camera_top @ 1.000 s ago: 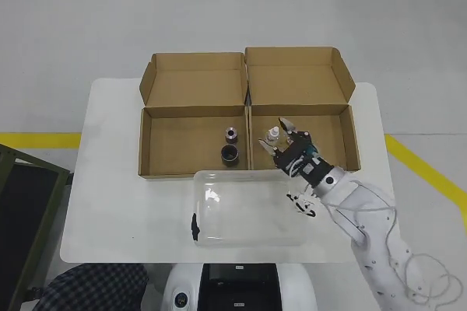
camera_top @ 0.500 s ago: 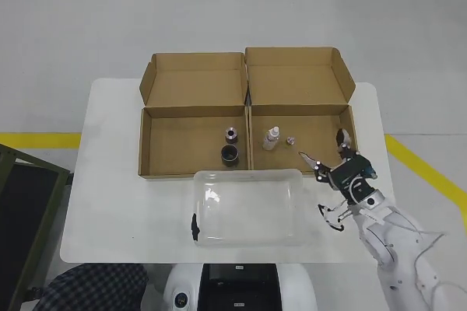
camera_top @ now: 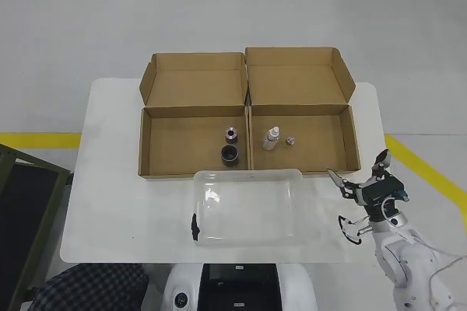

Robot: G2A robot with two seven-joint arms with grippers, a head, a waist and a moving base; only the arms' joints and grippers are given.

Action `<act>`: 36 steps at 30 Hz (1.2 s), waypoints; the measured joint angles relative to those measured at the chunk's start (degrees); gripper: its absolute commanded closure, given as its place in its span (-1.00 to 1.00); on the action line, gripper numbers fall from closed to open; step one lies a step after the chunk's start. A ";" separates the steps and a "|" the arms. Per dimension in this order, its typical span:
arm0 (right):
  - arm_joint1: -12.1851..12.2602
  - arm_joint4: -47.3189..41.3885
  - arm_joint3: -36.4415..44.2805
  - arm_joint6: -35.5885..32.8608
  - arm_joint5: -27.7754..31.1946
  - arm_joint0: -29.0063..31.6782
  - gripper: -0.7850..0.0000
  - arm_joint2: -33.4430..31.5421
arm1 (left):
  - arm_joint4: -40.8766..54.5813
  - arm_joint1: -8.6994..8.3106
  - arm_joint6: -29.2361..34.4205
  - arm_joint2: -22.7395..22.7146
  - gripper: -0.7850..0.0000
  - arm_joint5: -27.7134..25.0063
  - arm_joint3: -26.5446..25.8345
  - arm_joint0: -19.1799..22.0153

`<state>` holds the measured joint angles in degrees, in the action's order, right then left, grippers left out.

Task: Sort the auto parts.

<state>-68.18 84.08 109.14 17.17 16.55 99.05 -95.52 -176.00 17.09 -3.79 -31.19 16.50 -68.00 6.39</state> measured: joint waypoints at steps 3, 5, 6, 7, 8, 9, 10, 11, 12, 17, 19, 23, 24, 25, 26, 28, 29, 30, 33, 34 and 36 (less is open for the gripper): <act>-0.01 -0.35 -0.68 1.92 -0.72 1.26 -1.00 -0.78 | 0.00 0.00 0.00 0.00 -1.00 0.00 0.00 0.00; -0.03 -1.02 -1.29 2.89 -1.14 2.07 -1.00 -1.52 | 0.00 0.00 0.00 0.00 -1.00 0.00 0.00 0.00; -0.03 -1.32 -1.57 3.24 -1.09 2.38 -1.00 -1.85 | 0.00 0.00 0.00 0.00 -1.00 0.00 0.00 0.00; 0.00 -1.59 -1.95 3.62 -0.86 2.71 -1.00 -2.28 | 0.00 0.00 0.00 0.00 -1.00 0.00 0.00 0.00; 0.02 -1.69 -2.21 3.84 -0.74 2.93 -1.00 -2.61 | 0.00 0.00 0.00 0.00 -1.00 0.00 0.00 0.00; 0.04 -1.75 -2.42 4.08 -0.63 3.12 -1.00 -2.88 | 0.00 0.00 0.00 0.00 -1.00 0.00 0.00 0.00; 0.07 -1.76 -2.62 4.37 -0.41 3.32 -1.00 -3.18 | 0.00 0.00 0.00 0.00 -1.00 0.00 0.00 0.00; 0.09 -1.77 -2.74 4.55 -0.23 3.43 -1.00 -3.38 | 0.00 0.00 0.00 0.00 -1.00 0.00 0.00 0.00; 0.11 -1.79 -2.82 4.68 -0.09 3.50 -1.00 -3.54 | 0.00 0.00 0.00 0.00 -1.00 0.00 0.00 0.00; 0.12 -1.80 -2.85 4.72 -0.02 3.51 -1.00 -3.61 | 0.00 0.00 0.00 0.00 -1.00 0.00 0.00 0.00; 0.12 -1.80 -2.85 4.72 -0.03 3.51 -1.00 -3.60 | 0.00 0.00 0.00 0.00 -1.00 0.00 0.00 0.00; 0.12 -1.80 -2.85 4.72 -0.03 3.51 -1.00 -3.60 | 0.00 0.00 0.00 0.00 -1.00 0.00 0.00 0.00; 0.12 -1.80 -2.85 4.72 -0.03 3.51 -1.00 -3.60 | 0.00 0.00 0.00 0.00 -1.00 0.00 0.00 0.00; 0.12 -1.80 -2.85 4.72 -0.03 3.51 -1.00 -3.60 | 0.00 0.00 0.00 0.00 -1.00 0.00 0.00 0.00; 0.12 -1.80 -2.85 4.72 -0.03 3.51 -1.00 -3.60 | 0.00 0.00 0.00 0.00 -1.00 0.00 0.00 0.00; 0.12 -1.80 -2.85 4.72 -0.03 3.51 -1.00 -3.60 | 0.00 0.00 0.00 0.00 -1.00 0.00 0.00 0.00; 0.12 -1.80 -2.85 4.72 -0.03 3.51 -1.00 -3.60 | 0.00 0.00 0.00 0.00 -1.00 0.00 0.00 0.00; 0.12 -1.80 -2.85 4.72 -0.03 3.51 -1.00 -3.60 | 0.00 0.00 0.00 0.00 -1.00 0.00 0.00 0.00; 0.12 -1.80 -2.85 4.72 -0.03 3.51 -1.00 -3.60 | 0.00 0.00 0.00 0.00 -1.00 0.00 0.00 0.00; 0.12 -1.80 -2.85 4.72 -0.03 3.51 -1.00 -3.60 | 0.00 0.00 0.00 0.00 -1.00 0.00 0.00 0.00; 0.12 -1.80 -2.85 4.72 -0.03 3.51 -1.00 -3.60 | 0.00 0.00 0.00 0.00 -1.00 0.00 0.00 0.00</act>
